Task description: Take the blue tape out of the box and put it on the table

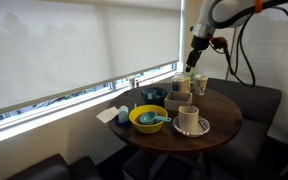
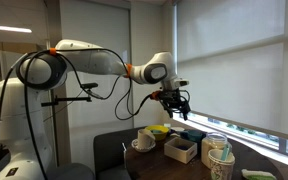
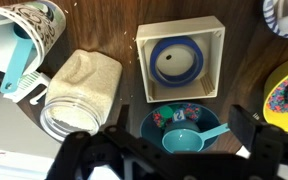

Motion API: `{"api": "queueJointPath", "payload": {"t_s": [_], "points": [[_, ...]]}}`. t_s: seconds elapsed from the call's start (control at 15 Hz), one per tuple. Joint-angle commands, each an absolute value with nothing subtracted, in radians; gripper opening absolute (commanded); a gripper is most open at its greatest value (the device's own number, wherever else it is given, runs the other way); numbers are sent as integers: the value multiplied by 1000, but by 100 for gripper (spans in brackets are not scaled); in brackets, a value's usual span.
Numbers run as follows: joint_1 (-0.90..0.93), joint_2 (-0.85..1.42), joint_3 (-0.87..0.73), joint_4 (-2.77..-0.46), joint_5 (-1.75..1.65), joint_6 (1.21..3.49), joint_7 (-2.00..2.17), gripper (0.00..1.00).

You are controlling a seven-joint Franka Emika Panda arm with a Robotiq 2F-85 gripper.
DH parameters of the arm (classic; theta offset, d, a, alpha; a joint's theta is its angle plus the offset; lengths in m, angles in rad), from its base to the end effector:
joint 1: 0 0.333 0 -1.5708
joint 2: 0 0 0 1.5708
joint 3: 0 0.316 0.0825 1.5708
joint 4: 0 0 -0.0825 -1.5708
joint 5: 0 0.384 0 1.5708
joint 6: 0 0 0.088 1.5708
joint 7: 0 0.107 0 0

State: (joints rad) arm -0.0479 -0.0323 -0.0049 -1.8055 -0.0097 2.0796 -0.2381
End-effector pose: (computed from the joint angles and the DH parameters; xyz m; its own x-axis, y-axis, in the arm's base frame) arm 0.5803 -0.0312 0.5797 0.9375 0.1912 0.2909 0.1752 -0.9813 0.0802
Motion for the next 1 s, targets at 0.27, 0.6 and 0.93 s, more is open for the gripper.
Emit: {"api": "queueJointPath", "payload": {"t_s": [0.27, 0.6, 0.93], "points": [[-31, 19, -2, -1877, -202, 2161, 184, 100], [-7, 89, 3, -1938, -147, 2213, 281, 100], [13, 124, 5, -1924, -75, 2292, 274, 100]]}}
